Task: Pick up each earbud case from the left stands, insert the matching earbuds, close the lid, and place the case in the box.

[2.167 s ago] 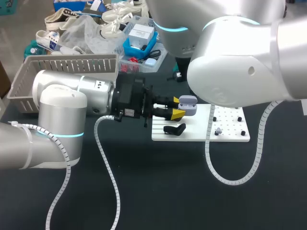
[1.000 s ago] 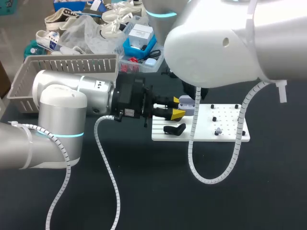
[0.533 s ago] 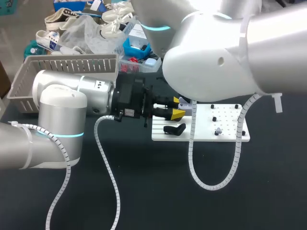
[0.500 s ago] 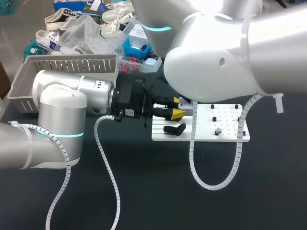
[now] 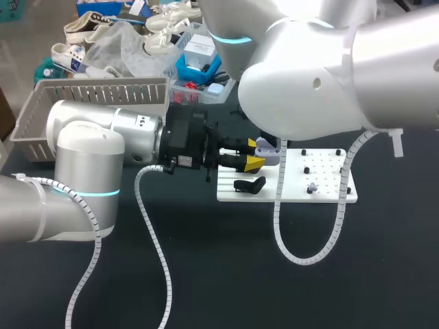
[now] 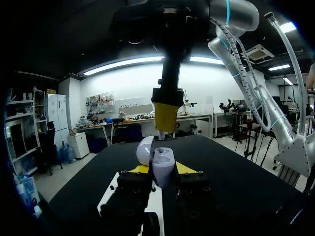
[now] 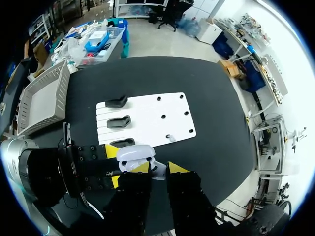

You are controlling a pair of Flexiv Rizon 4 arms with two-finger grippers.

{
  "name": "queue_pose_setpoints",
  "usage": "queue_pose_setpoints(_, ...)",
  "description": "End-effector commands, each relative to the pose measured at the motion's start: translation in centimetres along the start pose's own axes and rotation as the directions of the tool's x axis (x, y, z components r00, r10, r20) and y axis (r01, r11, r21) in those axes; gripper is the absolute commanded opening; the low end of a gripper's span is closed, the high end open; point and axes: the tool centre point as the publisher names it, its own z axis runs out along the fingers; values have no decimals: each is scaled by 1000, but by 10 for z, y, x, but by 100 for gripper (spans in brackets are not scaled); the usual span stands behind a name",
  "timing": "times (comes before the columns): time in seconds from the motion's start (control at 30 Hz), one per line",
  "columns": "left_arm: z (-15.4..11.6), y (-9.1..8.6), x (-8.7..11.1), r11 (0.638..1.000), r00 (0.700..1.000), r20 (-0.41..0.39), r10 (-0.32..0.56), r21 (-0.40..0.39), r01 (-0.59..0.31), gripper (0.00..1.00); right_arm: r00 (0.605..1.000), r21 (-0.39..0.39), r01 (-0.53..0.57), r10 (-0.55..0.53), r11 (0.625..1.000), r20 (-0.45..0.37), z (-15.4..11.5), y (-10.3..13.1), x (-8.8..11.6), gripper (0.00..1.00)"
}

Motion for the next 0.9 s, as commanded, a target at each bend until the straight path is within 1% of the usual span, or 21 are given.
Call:
queue_pose_setpoints(0.03, 1, 1, 1, 1000, 1000, 1, 1, 1, -1, 0, 1000, 8, 1, -1, 1000, -14, 2, 5, -5, 0)
queue_pose_setpoints(0.37, 1, 1, 1, 1000, 1000, 1, 1, 1, -1, 0, 1000, 5, 10, -10, 1000, -25, 3, 7, -5, 0)
queue_pose_setpoints(0.9, 1, 1, 1, 1000, 1000, 1, 1, 1, -1, 0, 999, 4, 17, -17, 1000, -28, 0, 8, 2, 0)
